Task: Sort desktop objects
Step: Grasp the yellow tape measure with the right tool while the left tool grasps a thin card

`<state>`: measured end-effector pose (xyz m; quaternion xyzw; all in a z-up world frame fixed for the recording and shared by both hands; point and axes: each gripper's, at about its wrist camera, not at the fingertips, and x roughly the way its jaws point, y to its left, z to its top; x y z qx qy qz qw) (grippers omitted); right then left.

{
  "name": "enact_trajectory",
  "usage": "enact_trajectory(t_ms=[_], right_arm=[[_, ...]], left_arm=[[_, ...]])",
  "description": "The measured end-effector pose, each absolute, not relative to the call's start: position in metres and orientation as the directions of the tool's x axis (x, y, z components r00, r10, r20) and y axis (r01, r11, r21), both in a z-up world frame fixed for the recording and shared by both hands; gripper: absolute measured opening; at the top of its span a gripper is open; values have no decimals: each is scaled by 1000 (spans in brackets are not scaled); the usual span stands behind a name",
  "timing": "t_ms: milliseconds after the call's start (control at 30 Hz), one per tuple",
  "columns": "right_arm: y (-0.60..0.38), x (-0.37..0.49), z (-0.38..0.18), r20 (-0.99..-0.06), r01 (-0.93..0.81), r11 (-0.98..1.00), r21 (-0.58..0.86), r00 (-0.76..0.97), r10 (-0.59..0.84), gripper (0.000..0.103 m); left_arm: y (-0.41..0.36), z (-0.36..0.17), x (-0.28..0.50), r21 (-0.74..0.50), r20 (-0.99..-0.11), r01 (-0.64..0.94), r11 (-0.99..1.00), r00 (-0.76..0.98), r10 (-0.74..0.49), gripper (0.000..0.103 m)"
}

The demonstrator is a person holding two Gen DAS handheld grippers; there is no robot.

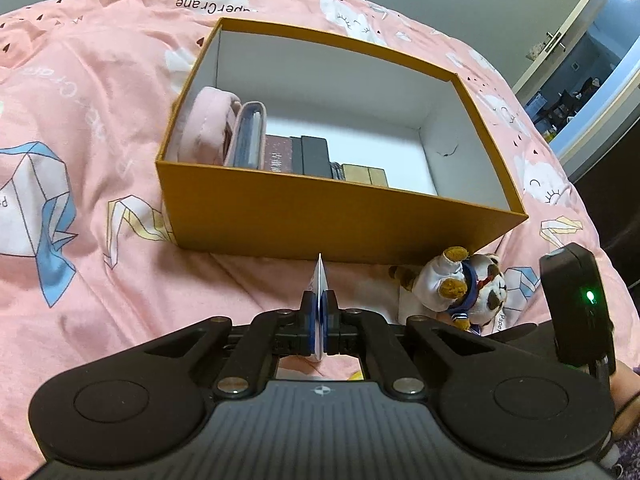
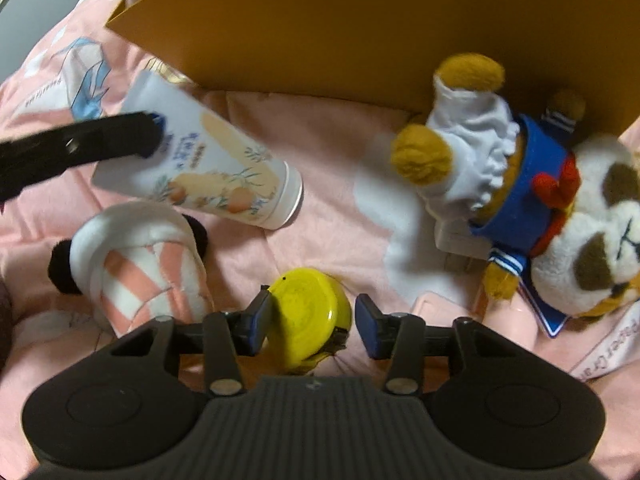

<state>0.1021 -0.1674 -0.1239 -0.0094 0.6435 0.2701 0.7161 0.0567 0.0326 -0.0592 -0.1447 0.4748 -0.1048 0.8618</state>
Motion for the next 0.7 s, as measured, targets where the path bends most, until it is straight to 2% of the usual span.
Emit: enact_trajectory(t_ms=[167, 333, 400, 500, 700], right_arm=[[-170, 104, -130, -914, -360, 852, 379, -3, 406, 50], [-176, 95, -114, -901, -354, 848, 394, 30, 432, 28], [-179, 90, -105, -882, -359, 828, 431, 26, 470, 22], [-177, 85, -104, -847, -360, 788, 500, -13, 531, 22], [-166, 86, -109, -866, -367, 811, 456, 28, 500, 21]], left_arm=[[38, -61, 55, -361, -784, 30, 932, 531, -321, 2], [41, -61, 54, -370, -783, 22, 929, 531, -325, 2], [41, -62, 55, -374, -783, 24, 927, 528, -329, 2], [37, -62, 56, -382, -782, 42, 923, 519, -347, 2], [35, -65, 56, -380, -785, 35, 924, 516, -342, 2]])
